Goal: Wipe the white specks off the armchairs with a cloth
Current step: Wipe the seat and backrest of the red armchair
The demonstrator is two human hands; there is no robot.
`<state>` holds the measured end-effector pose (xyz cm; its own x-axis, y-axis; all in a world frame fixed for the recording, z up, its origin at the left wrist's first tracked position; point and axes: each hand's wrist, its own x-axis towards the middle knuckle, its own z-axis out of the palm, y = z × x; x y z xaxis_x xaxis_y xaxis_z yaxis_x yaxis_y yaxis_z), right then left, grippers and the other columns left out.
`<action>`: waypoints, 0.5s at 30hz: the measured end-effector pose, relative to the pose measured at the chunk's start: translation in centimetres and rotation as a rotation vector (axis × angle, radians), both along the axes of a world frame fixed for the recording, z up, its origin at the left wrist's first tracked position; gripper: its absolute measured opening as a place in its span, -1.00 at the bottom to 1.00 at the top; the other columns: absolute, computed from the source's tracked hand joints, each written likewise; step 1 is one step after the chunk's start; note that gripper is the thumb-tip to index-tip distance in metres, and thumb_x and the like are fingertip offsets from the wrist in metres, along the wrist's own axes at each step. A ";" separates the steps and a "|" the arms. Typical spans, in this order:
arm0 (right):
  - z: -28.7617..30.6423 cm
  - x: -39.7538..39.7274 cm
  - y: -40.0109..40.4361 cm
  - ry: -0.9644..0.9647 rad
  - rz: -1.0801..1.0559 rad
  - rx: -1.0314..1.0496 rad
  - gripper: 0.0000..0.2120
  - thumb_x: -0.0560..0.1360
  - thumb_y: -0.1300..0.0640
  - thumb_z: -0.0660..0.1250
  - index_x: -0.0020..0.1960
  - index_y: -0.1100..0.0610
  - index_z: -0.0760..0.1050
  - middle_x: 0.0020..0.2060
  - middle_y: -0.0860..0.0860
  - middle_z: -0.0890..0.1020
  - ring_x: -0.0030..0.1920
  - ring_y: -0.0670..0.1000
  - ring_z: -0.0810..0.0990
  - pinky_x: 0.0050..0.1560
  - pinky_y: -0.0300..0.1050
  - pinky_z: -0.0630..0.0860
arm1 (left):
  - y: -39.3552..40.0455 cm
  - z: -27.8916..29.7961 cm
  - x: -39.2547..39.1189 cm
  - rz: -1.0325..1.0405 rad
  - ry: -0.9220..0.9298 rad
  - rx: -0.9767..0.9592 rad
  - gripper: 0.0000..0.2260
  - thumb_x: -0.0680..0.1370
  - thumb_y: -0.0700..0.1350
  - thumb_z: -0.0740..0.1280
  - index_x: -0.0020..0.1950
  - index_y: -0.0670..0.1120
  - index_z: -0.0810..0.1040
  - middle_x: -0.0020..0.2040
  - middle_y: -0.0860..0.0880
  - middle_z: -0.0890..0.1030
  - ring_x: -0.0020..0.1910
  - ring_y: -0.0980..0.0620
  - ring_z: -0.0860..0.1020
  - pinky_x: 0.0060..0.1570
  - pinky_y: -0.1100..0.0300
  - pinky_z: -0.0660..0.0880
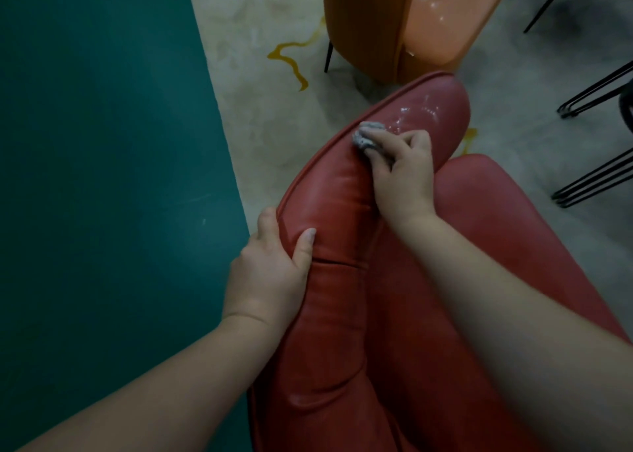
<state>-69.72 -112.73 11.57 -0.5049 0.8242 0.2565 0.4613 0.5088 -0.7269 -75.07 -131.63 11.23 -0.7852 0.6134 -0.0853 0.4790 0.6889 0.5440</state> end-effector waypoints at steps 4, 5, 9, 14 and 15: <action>-0.7 0.9 -3.8 0.031 0.008 0.004 -0.74 0.48 0.24 0.37 0.14 0.05 0.63 -0.08 0.09 0.37 -0.07 0.14 0.48 0.14 -0.06 0.46 | 0.1 0.2 0.1 0.008 0.008 -0.054 -0.41 0.52 0.28 0.06 0.43 -0.04 0.22 0.13 -0.22 0.56 0.05 -0.29 0.53 -0.02 -0.02 0.43; -0.8 1.6 -5.1 0.038 0.056 0.007 -0.73 0.48 0.24 0.37 0.14 0.04 0.63 -0.08 0.09 0.38 -0.07 0.13 0.47 0.11 -0.04 0.47 | 0.1 0.3 0.1 0.007 0.008 -0.059 -0.41 0.52 0.28 0.05 0.43 -0.05 0.21 0.14 -0.22 0.56 0.05 -0.29 0.53 -0.02 -0.02 0.43; -0.4 1.5 -3.1 -0.004 0.176 0.073 -0.76 0.47 0.25 0.38 0.11 0.07 0.64 -0.11 0.16 0.43 -0.09 0.16 0.48 0.06 0.03 0.47 | 0.1 0.2 0.1 0.011 0.012 -0.054 -0.43 0.53 0.27 0.07 0.43 -0.05 0.22 0.12 -0.21 0.56 0.04 -0.28 0.54 -0.03 0.00 0.42; -0.3 -1.0 1.9 0.000 -0.024 0.017 -0.75 0.51 0.18 0.35 0.17 0.04 0.62 -0.06 0.11 0.38 0.01 0.17 0.48 0.18 -0.06 0.42 | -0.1 0.0 0.2 0.013 0.009 -0.061 -0.42 0.52 0.29 0.05 0.42 -0.03 0.22 0.10 -0.20 0.57 0.02 -0.27 0.54 -0.04 0.01 0.42; -0.4 -1.1 1.3 -0.004 -0.053 0.009 -0.75 0.51 0.17 0.35 0.17 0.02 0.62 -0.05 0.11 0.39 0.00 0.17 0.47 0.17 -0.06 0.42 | -0.1 0.0 0.2 0.014 0.005 -0.060 -0.42 0.52 0.29 0.05 0.42 -0.03 0.22 0.10 -0.19 0.57 0.02 -0.26 0.54 -0.04 0.01 0.42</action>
